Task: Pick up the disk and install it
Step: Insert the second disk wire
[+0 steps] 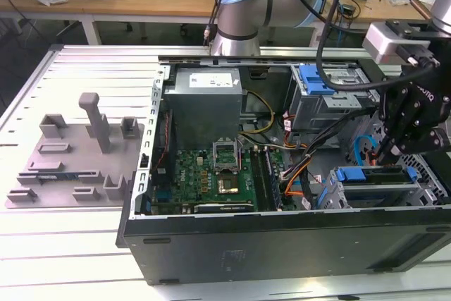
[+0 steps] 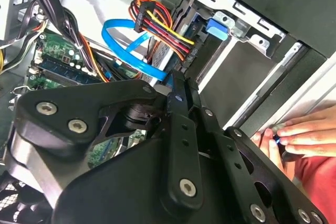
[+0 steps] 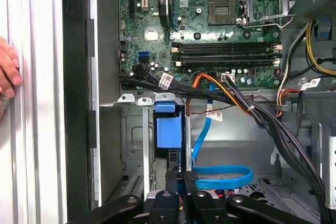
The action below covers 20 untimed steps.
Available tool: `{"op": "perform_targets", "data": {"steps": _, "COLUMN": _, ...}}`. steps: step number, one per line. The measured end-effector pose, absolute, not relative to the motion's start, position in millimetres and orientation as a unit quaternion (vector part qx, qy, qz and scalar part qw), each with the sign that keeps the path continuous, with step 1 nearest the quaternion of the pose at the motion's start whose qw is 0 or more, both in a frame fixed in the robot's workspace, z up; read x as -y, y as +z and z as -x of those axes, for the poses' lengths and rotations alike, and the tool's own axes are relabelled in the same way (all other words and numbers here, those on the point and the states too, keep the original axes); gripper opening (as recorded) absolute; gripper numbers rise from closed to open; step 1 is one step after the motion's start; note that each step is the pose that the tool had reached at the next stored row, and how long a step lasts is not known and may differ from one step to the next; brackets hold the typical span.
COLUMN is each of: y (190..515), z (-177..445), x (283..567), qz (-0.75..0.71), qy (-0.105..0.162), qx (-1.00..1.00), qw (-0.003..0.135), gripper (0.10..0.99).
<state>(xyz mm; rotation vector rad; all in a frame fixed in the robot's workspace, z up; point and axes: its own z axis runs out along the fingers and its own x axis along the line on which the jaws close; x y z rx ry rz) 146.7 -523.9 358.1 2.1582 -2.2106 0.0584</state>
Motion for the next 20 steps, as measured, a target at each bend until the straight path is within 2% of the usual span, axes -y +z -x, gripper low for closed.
{"op": "perform_targets", "data": {"steps": 20, "y": 351.7, "z": -146.1, "x": 525.8, "qz": -0.701, "qy": 0.019, "qx": 0.713, "qw": 0.021, "gripper": 0.161}}
